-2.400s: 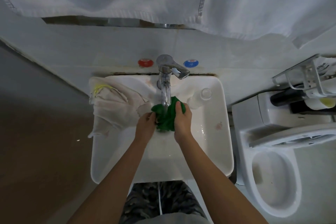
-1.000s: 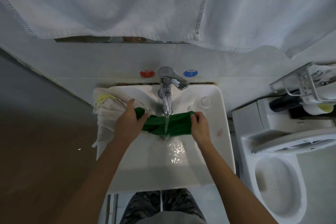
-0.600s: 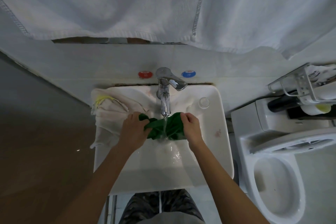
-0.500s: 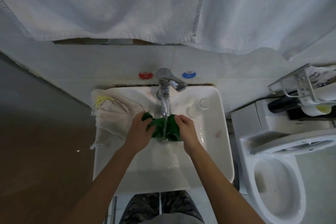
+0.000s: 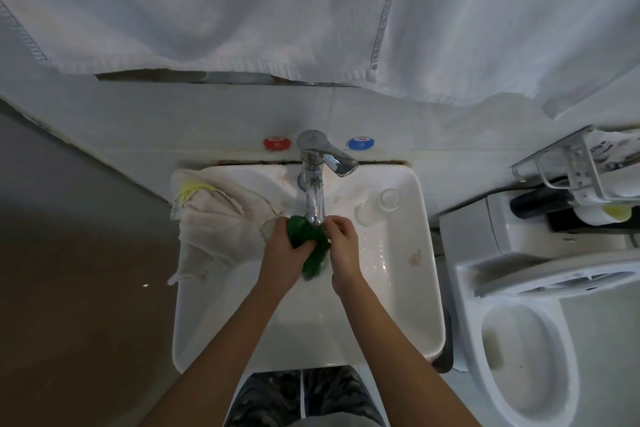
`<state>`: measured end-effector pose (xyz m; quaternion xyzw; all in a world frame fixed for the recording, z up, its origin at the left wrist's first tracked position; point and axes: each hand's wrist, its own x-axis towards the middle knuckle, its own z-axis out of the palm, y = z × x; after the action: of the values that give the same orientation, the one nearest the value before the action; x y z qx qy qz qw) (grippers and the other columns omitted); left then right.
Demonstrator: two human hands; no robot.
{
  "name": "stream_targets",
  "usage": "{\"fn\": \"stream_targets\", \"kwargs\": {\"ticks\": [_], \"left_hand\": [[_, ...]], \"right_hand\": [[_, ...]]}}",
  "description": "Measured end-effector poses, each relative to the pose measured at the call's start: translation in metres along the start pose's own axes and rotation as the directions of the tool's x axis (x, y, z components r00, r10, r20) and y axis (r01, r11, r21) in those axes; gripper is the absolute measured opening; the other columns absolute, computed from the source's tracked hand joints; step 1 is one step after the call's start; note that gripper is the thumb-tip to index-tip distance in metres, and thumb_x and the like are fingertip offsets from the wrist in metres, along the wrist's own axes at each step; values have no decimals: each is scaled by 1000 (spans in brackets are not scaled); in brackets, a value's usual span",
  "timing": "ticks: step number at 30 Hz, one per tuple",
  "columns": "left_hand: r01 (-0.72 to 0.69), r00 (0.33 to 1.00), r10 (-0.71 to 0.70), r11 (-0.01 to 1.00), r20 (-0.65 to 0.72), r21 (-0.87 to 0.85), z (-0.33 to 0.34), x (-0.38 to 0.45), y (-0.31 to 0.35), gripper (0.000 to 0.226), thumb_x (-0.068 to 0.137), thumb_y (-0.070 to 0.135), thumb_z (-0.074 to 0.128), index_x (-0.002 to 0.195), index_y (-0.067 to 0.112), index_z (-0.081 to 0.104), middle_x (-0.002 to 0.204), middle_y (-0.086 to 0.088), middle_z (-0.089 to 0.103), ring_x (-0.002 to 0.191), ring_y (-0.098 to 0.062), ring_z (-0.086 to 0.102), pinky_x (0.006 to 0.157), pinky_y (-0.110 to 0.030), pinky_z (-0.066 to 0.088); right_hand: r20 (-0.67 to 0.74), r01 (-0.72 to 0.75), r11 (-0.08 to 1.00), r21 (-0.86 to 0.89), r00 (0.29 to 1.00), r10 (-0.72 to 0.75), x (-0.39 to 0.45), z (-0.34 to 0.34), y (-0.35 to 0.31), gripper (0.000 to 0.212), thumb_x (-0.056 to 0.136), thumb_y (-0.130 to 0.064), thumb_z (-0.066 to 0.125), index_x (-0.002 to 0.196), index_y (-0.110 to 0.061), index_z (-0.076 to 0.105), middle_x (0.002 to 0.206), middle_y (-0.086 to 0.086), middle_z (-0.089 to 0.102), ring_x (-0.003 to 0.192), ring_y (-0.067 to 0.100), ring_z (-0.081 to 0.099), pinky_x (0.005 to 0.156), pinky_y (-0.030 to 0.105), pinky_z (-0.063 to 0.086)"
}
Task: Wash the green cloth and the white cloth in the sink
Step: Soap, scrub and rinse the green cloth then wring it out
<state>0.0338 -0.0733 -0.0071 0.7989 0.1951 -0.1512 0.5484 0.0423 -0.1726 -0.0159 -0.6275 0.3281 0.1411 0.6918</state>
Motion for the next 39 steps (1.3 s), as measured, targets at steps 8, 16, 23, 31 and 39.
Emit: {"fn": "stream_targets", "kwargs": {"ticks": [8,16,23,31,39], "left_hand": [[31,995,-6,967,100,-253,-2,-7,11,42,85,-9,54,116,15,38,99,5,52,88,-4,55,62,-8,49],[51,999,-51,982,6,-180,11,2,-4,57,80,2,46,133,21,42,126,-5,47,113,-20,52,95,-38,50],[189,976,-202,971,-77,-147,35,-5,-21,57,82,68,35,101,20,58,94,-8,66,79,-20,66,72,-39,55],[137,970,-155,985,-187,-105,36,-5,-18,44,93,42,53,62,11,59,58,-10,62,52,-23,60,54,-38,49],[170,985,-175,951,1,-259,29,3,-12,15,89,19,63,95,5,60,88,-15,67,81,-28,68,78,-41,58]], "right_hand": [[171,-305,943,133,944,281,4,-2,11,42,94,-52,43,112,-22,67,107,9,72,98,24,67,76,34,54],[35,-149,976,161,989,145,7,12,17,19,87,-33,60,83,-15,66,86,5,66,85,20,62,71,30,49],[-26,-44,994,97,999,46,7,20,15,18,75,-19,62,72,-2,65,71,14,62,69,25,58,68,40,50],[-127,-2,1000,8,992,3,6,13,24,27,75,-6,56,51,-12,46,52,6,40,55,19,35,56,34,33],[37,42,969,-244,999,-34,12,-2,24,28,90,-43,51,107,-22,59,97,-1,66,93,19,64,90,40,53]]}}
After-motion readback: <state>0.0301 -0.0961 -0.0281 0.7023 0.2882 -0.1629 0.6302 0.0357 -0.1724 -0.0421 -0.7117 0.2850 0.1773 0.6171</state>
